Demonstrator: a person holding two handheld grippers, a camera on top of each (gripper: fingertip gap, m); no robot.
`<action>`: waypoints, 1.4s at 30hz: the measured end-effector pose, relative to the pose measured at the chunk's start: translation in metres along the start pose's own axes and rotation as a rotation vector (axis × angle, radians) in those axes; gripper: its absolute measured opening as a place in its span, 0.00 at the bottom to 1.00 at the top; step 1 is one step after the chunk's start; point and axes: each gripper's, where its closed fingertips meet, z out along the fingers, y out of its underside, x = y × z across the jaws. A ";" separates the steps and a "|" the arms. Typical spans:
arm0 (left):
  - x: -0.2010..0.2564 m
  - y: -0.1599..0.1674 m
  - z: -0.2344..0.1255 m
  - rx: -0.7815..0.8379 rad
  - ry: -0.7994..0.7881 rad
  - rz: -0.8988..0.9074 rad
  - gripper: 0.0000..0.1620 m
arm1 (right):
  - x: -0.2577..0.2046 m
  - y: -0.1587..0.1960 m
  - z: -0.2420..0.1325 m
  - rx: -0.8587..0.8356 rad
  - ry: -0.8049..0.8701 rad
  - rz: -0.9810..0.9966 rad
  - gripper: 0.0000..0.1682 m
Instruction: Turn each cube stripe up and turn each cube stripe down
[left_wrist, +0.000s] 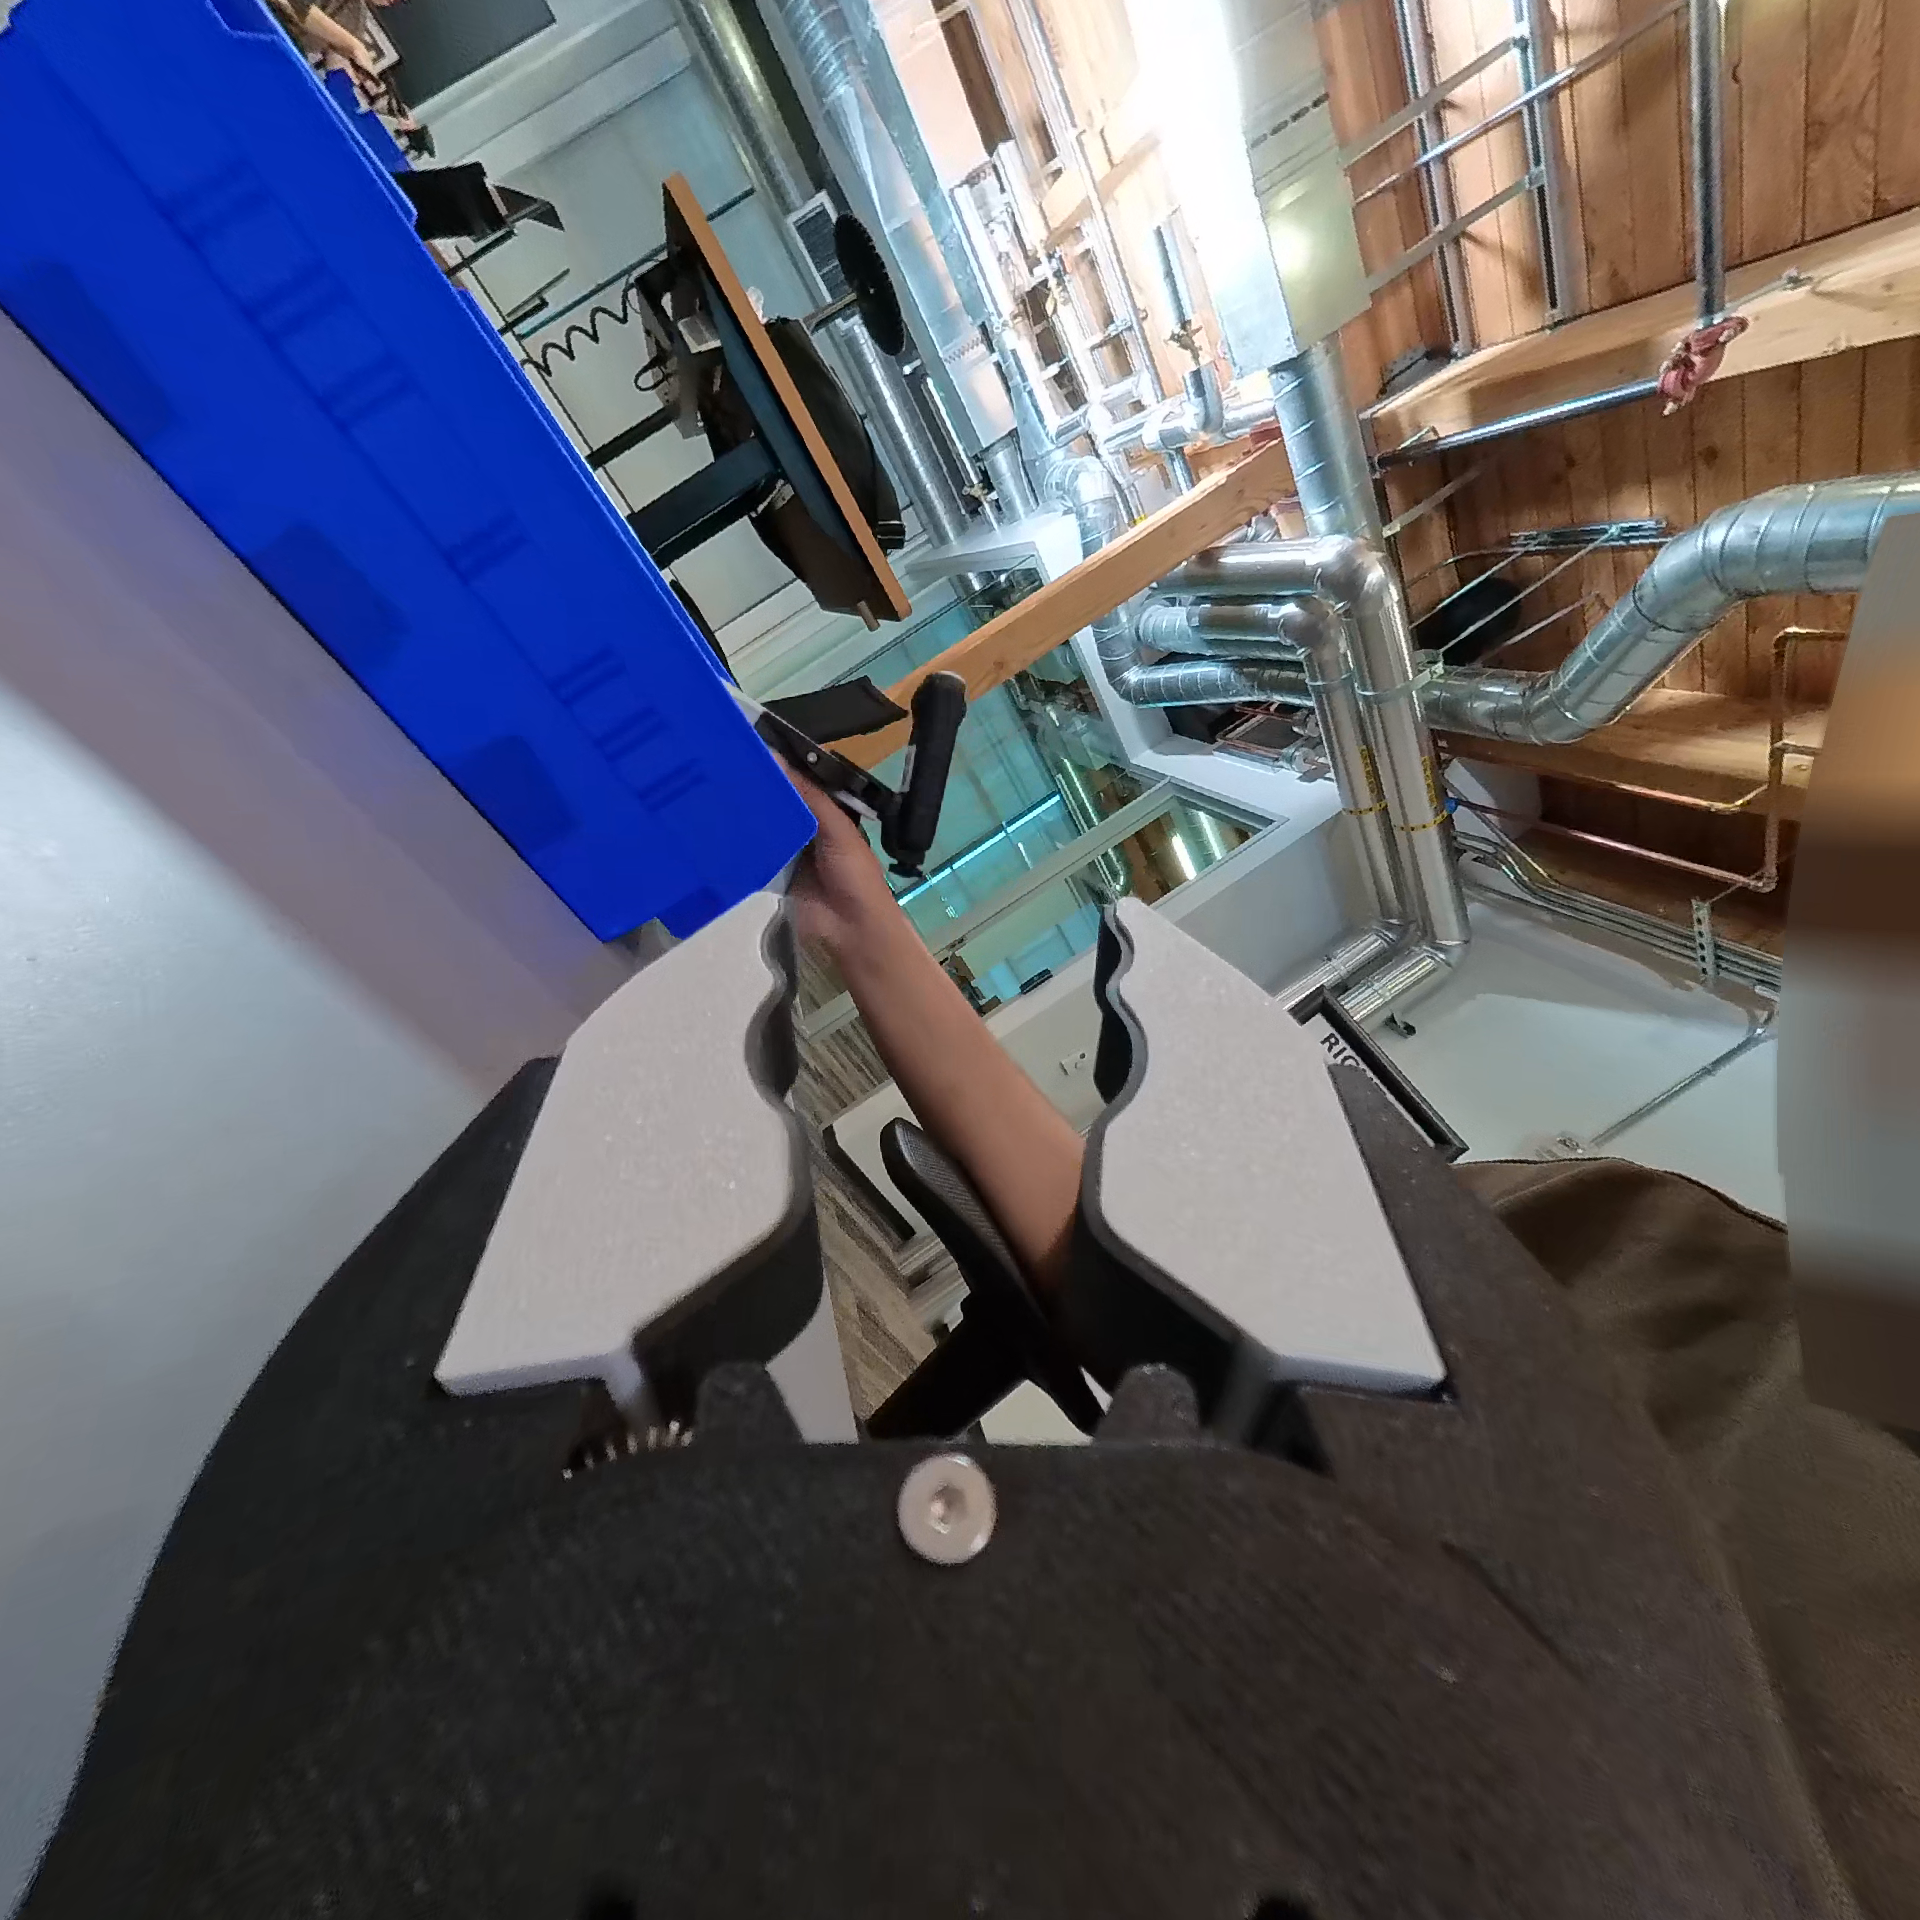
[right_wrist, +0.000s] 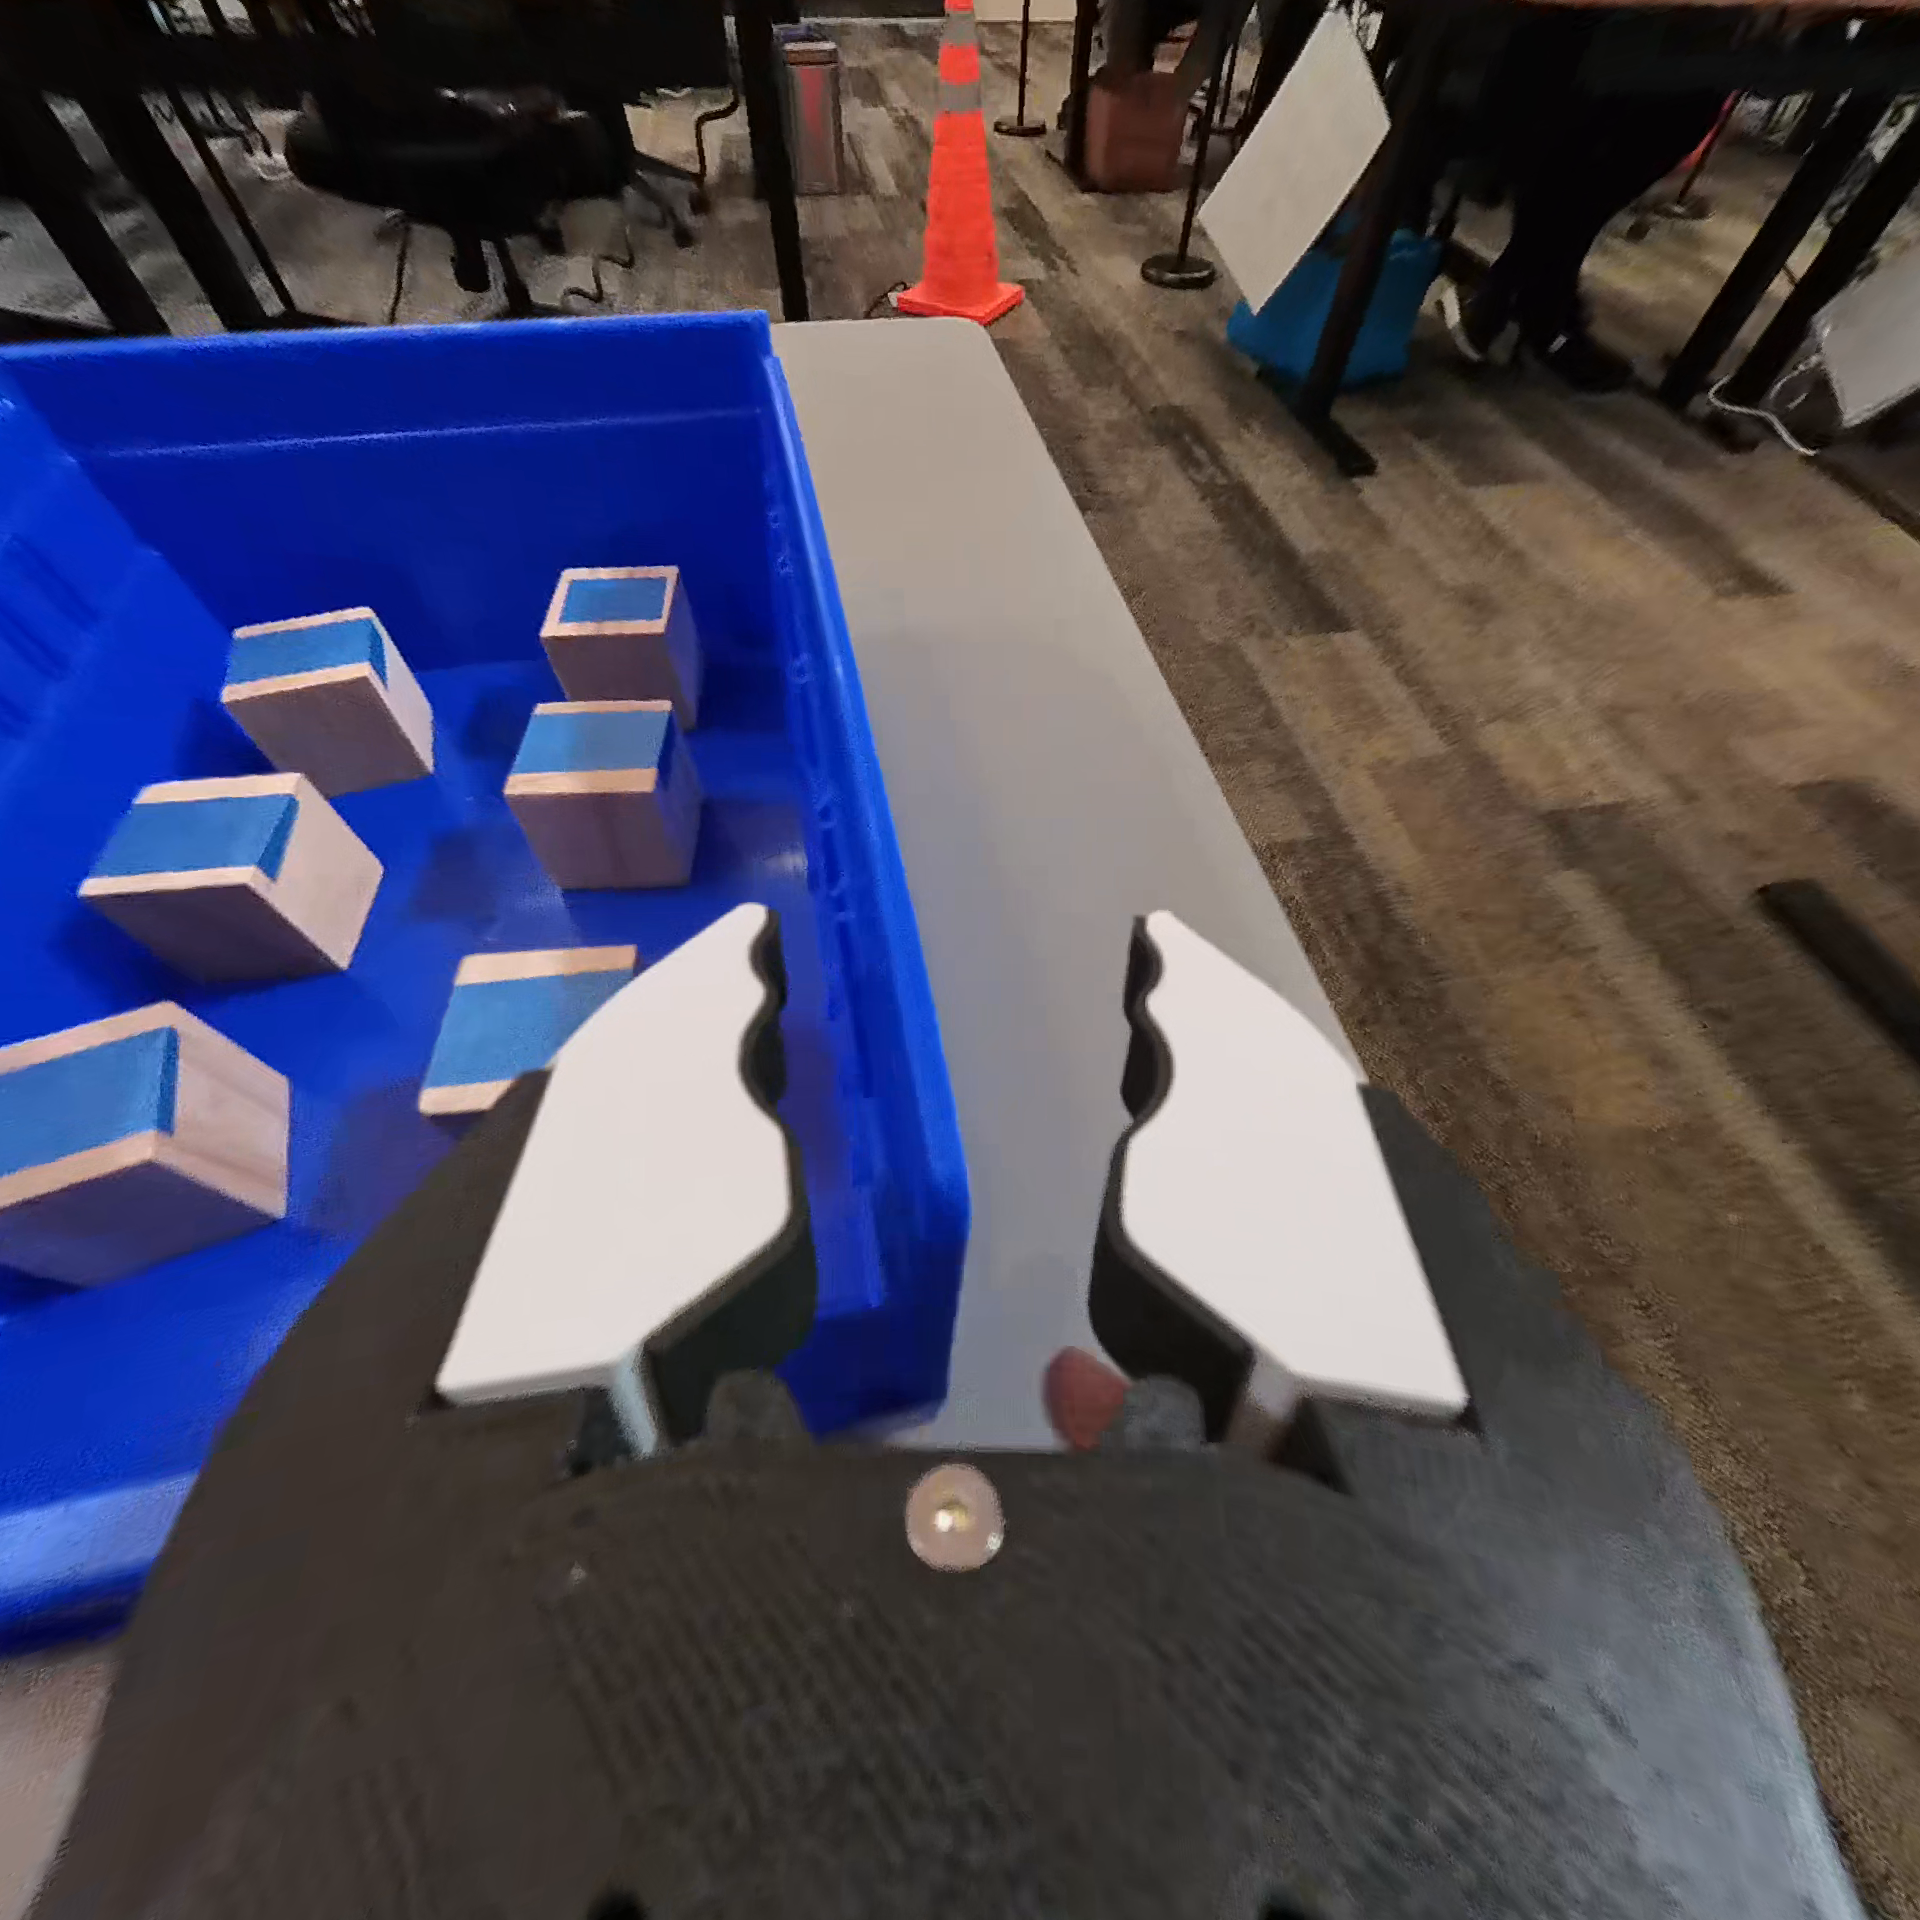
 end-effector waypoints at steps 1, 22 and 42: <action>-0.001 0.000 0.000 -0.001 -0.001 -0.003 0.34 | -0.003 -0.001 0.002 -0.003 -0.011 -0.002 0.36; 0.001 -0.001 -0.016 0.018 -0.016 -0.014 0.34 | -0.016 0.010 0.027 -0.035 -0.103 0.068 0.31; 0.001 -0.004 -0.023 0.029 -0.022 -0.016 0.34 | -0.028 -0.004 0.020 0.004 -0.236 0.372 0.05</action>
